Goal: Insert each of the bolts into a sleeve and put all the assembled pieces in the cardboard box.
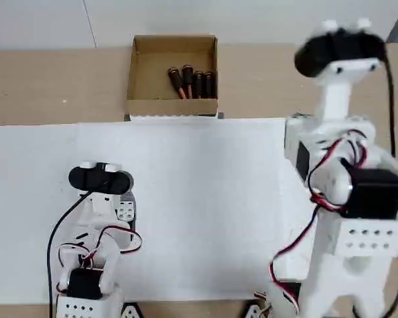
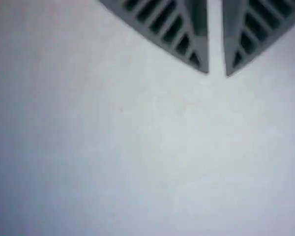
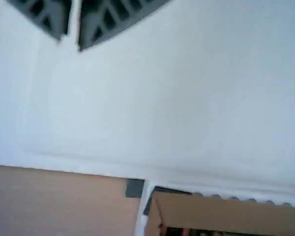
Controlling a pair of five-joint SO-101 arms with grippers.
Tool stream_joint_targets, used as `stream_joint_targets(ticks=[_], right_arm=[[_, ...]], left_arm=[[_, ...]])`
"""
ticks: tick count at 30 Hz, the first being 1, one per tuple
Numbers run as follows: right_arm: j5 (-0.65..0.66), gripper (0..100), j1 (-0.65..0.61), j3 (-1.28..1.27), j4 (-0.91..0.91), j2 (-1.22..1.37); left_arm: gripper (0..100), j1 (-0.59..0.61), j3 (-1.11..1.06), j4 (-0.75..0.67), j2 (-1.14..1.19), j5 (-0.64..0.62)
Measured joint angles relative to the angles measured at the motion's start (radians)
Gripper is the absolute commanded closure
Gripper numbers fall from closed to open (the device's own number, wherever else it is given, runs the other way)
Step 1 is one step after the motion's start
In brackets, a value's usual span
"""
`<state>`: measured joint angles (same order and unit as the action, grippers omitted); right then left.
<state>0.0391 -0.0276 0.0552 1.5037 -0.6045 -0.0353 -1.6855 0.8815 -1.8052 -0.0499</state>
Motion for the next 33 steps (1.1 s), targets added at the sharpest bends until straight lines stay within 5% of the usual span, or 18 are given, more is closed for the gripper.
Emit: stream_joint_targets(ticks=[15, 33], right_arm=[[0.000, 99.6, 0.011, -1.028, -0.572, -0.489], [0.000, 99.6, 0.006, -1.692, -1.112, -0.663]], left_arm=[[99, 0.000, 0.000, 0.000, 0.000, 0.000], [99, 0.000, 0.000, 0.000, 0.000, 0.000]])
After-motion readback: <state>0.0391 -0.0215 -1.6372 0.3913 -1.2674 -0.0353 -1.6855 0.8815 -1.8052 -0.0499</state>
